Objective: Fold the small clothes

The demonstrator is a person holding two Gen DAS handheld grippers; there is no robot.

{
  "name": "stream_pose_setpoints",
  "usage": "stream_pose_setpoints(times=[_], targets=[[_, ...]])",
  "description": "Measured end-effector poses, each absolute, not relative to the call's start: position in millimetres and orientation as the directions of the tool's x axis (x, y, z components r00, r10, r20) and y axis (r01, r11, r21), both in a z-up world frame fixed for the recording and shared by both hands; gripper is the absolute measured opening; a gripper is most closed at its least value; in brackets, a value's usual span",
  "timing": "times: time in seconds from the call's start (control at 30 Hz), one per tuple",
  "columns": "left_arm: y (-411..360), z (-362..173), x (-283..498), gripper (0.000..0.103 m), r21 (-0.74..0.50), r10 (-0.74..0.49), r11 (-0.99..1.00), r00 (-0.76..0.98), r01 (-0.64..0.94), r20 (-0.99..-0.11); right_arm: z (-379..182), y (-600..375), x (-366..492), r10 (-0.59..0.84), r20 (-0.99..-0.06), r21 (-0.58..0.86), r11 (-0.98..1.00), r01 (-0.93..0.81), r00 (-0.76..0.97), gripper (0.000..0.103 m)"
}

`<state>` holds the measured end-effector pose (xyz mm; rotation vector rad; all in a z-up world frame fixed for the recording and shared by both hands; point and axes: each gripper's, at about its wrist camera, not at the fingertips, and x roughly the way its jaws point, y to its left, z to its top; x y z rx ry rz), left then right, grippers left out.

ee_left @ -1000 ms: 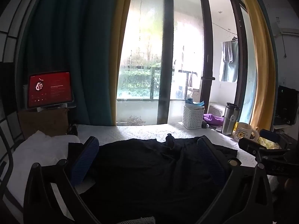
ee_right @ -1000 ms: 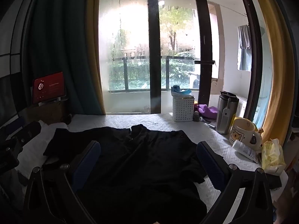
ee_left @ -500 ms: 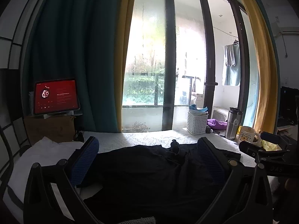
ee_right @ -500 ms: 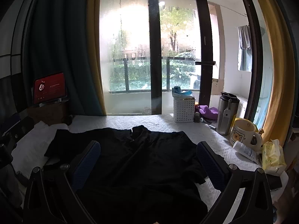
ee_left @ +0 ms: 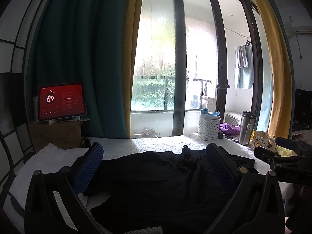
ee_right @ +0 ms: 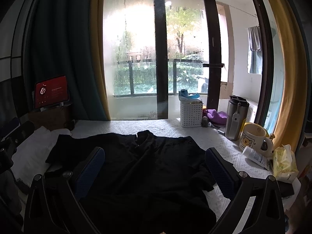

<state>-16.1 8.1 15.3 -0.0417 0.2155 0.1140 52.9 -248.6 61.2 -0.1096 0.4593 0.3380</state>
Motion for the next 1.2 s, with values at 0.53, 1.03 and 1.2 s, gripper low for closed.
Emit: stream_pose_setpoints(times=[0.53,1.03,1.2], targets=[[6.3,13.0,-18.7,0.103,-0.021,0.112,0.993,0.971,-0.119,-0.213,58.9,-247.8,53.0,0.304,-0.457,-0.021,0.936,-0.351,0.836,0.103],[4.4,13.7,-20.9,0.103,-0.017,0.117,0.992,0.972,-0.123,-0.205,59.6,-246.6,52.4,0.306,-0.456,-0.023,0.935,-0.355,0.836,0.103],[3.4,14.9,-22.7,0.103,-0.011,0.119,0.992,0.973,-0.123,-0.197,59.7,-246.1,52.2,0.307,-0.458,-0.023,0.934,-0.356,0.834,0.103]])
